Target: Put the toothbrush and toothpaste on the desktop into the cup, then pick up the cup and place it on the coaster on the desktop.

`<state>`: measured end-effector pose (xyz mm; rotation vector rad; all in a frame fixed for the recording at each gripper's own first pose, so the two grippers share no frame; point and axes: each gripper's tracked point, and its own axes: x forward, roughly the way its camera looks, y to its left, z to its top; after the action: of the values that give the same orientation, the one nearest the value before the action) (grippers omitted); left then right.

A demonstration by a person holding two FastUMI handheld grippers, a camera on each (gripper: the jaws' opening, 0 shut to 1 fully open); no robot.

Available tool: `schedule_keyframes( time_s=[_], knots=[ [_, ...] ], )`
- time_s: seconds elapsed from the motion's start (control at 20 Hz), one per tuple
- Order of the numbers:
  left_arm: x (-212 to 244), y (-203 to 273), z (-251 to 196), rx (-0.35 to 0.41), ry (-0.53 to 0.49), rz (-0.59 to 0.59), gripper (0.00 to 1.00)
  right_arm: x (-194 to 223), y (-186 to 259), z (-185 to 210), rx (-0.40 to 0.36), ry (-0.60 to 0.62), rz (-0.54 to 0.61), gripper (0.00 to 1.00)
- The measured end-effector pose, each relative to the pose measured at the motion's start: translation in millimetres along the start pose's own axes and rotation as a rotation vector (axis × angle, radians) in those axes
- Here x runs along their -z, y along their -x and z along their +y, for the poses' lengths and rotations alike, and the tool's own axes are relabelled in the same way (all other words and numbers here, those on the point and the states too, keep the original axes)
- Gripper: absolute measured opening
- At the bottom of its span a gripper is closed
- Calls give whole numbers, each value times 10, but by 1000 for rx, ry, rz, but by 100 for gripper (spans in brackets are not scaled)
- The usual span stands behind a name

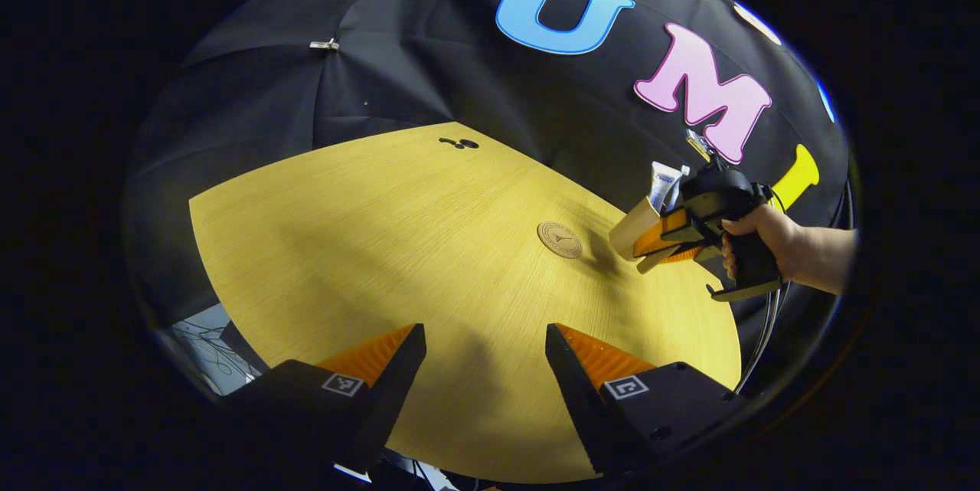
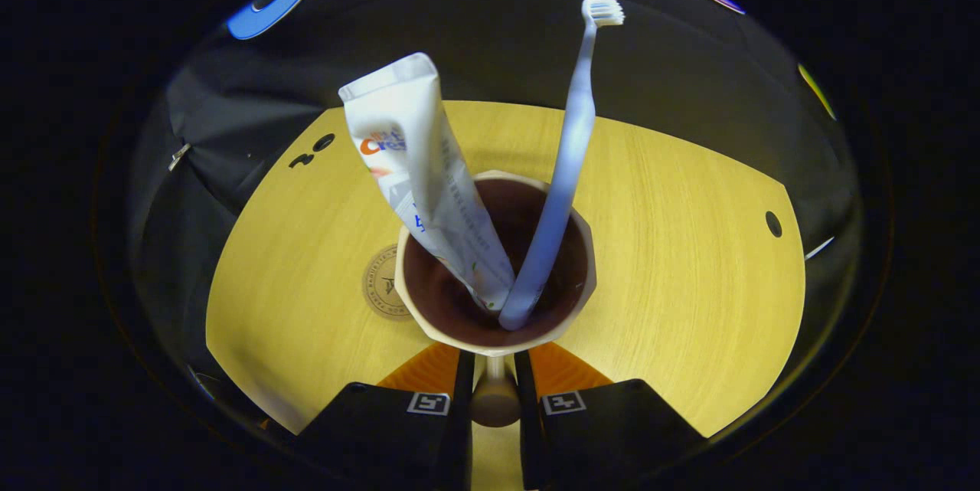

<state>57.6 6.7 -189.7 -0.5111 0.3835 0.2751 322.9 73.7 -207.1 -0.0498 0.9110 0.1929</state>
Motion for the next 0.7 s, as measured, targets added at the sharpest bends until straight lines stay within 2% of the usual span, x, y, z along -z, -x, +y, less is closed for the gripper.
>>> schedule_keyframes(
  time_s=[0.4,0.7],
  knots=[
    [46,175,239,-31,19,6,98,-22,-153,584,-38,80,24,29],
    [3,288,382,-59,45,-5,98,79,-359,832,-40,122,65,29]
  ],
)
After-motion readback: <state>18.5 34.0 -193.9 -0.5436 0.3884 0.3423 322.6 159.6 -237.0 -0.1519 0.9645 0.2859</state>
